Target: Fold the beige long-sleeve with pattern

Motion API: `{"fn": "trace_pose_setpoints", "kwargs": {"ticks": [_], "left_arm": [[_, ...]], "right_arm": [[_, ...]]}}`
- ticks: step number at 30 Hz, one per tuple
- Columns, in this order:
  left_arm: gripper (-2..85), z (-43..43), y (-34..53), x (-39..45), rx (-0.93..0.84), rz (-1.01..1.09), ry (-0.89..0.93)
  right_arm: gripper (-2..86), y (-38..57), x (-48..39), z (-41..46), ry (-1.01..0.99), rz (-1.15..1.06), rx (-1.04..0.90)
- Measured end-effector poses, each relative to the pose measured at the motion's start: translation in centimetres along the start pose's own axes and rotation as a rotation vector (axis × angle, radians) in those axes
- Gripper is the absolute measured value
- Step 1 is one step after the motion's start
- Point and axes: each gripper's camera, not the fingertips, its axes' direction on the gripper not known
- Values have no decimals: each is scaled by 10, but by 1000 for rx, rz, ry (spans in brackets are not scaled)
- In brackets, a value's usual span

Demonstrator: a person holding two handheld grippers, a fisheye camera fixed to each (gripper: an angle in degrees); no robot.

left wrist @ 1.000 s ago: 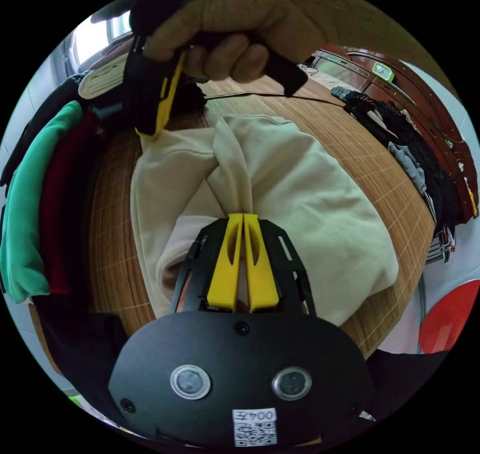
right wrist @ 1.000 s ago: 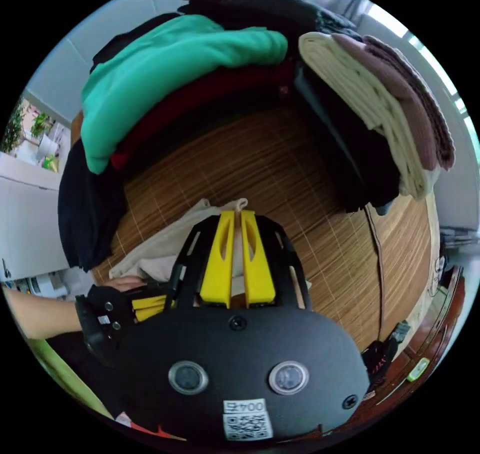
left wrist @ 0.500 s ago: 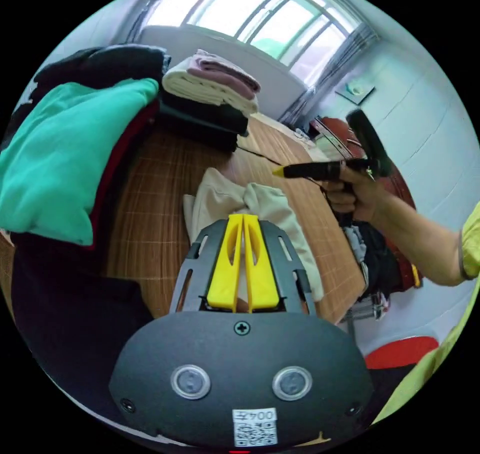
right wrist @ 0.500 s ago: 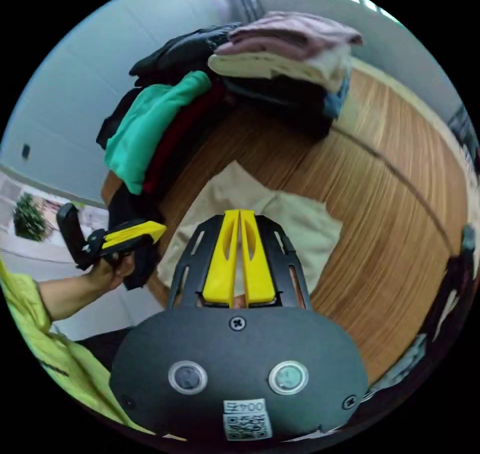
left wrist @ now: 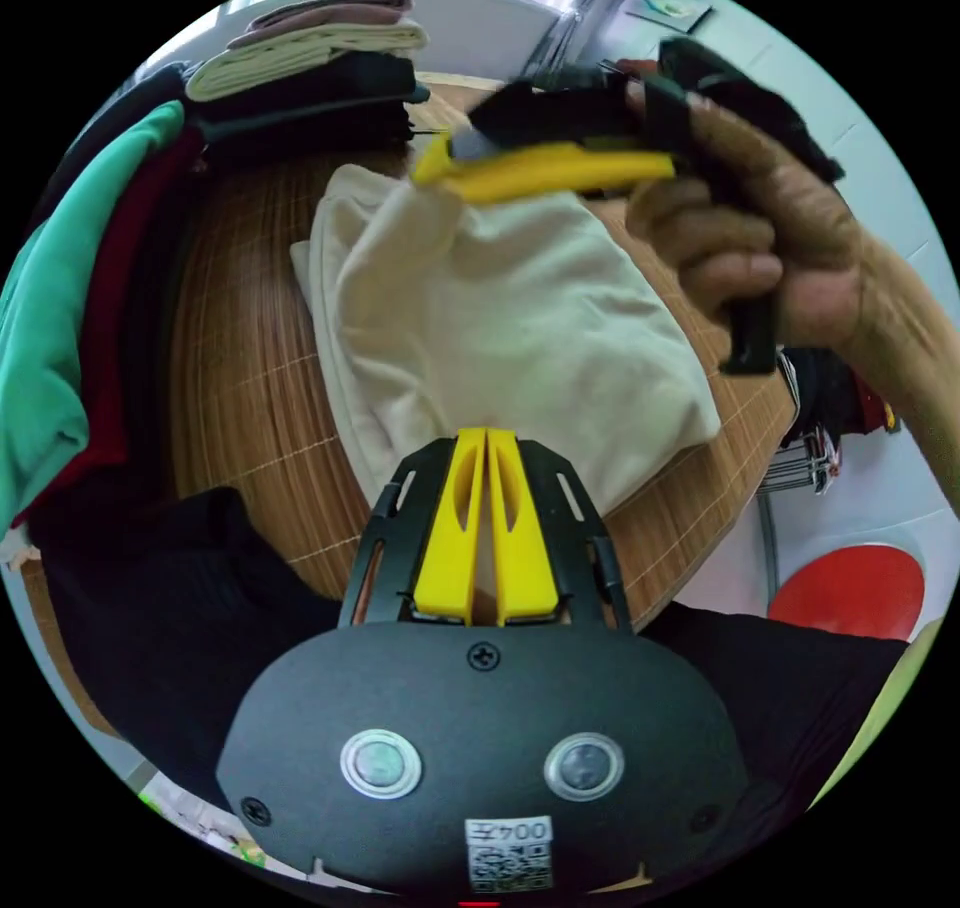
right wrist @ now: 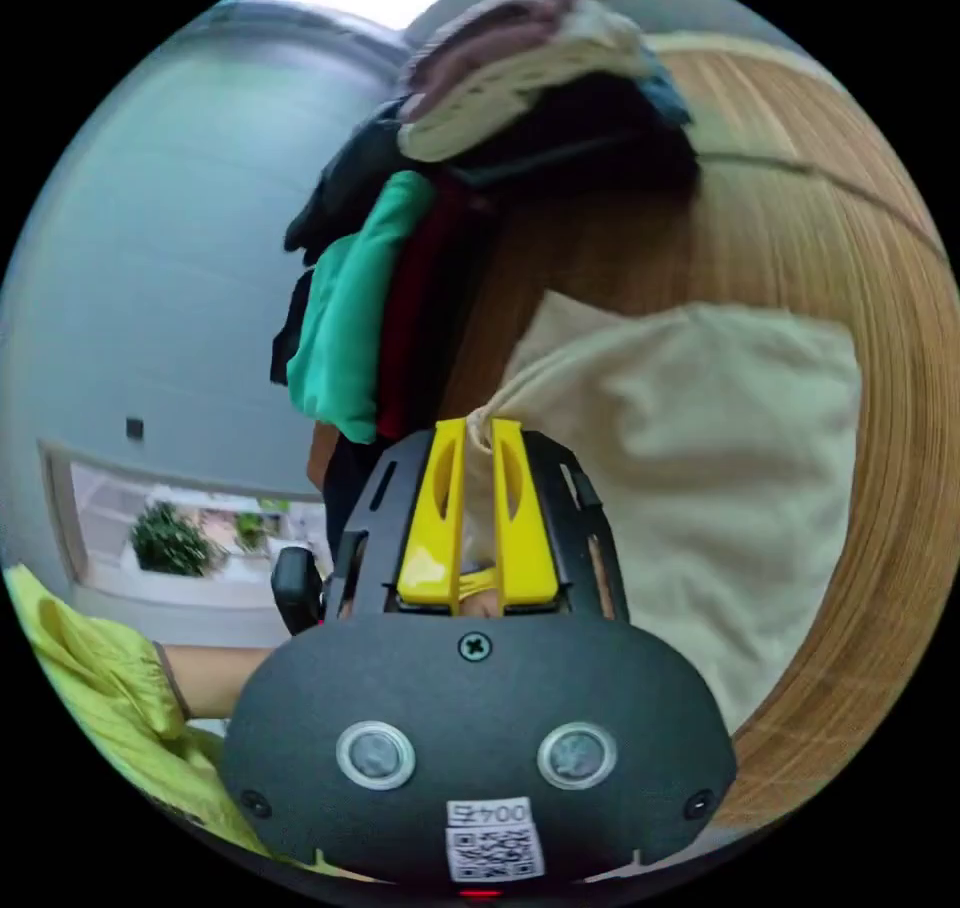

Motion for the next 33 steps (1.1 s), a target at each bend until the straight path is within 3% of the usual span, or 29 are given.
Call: {"fn": "trace_pose_setpoints", "kwargs": {"ticks": [5,8,12,15,18,21,25,28,33], "left_arm": [[3,-25,-17,-2,-9,-80,-1],[2,-71,-49,5,86,-96,35],[2,-70,-139,17,131,31,21],[3,-4,-227,-24,55,28,9],[4,65,-274,-102,-103,-84,11],[5,76,-273,-135,-103,-152,110],[5,80,-245,-98,-19,5,-15],[4,91,-230,-104,18,10,-18],[7,105,-228,-121,-17,50,-25]], "right_arm": [[64,-43,-82,15,293,-290,-134],[56,-17,-80,-9,493,-242,-138],[7,68,-19,-9,718,-81,-371],[-4,126,22,11,724,26,-477],[-7,152,31,31,688,-8,-374],[-7,143,24,44,720,-17,-429],[-7,137,15,55,737,-111,-513],[-7,134,12,57,723,-139,-551],[-6,151,4,51,753,-113,-434]]}}
